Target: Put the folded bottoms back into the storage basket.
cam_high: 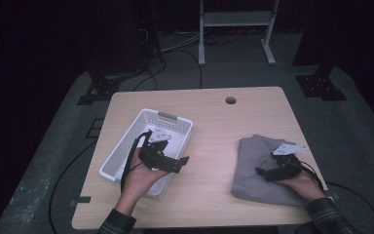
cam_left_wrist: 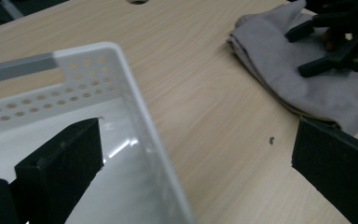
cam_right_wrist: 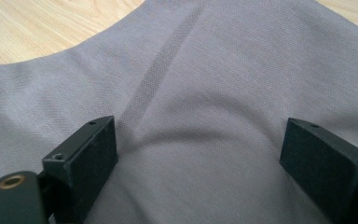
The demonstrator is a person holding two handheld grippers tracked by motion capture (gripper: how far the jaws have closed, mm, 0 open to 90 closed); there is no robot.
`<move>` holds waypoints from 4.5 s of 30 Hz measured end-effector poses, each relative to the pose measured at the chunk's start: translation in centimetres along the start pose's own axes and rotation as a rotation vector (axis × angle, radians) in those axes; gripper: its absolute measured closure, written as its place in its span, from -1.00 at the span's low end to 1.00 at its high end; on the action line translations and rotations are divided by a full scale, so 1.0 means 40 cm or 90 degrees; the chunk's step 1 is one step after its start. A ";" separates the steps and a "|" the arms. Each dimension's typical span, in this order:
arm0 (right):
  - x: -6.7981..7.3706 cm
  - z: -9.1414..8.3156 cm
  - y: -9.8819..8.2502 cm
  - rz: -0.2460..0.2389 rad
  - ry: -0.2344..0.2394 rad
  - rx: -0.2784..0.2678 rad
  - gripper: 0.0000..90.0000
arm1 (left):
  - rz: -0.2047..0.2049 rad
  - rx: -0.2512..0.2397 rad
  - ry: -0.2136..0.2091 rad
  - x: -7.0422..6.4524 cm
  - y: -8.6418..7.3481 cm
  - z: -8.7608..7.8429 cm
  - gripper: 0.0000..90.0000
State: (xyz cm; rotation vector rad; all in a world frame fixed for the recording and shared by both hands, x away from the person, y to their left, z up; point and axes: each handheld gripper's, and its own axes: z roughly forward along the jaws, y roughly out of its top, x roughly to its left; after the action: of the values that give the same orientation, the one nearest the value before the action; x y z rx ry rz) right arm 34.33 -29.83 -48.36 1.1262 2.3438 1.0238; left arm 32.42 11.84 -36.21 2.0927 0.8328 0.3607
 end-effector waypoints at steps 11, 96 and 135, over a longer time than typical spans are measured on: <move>0.011 0.012 0.012 0.004 -0.004 0.002 -0.79 | 0.029 -0.004 -0.049 -0.085 0.018 0.057 -0.98; 0.085 0.081 0.125 -0.080 0.031 0.063 -0.77 | 0.127 0.095 -0.106 -0.211 -0.110 0.319 0.66; -0.078 0.149 0.171 -0.033 0.101 0.045 -0.15 | 0.113 0.120 -0.138 -0.208 -0.130 0.281 0.66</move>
State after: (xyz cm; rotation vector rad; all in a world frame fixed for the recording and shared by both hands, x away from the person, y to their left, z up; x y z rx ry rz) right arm 43.33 -26.63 -47.39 1.0377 2.5377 1.0541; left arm 29.81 1.74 -46.89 2.3402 0.5728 0.1481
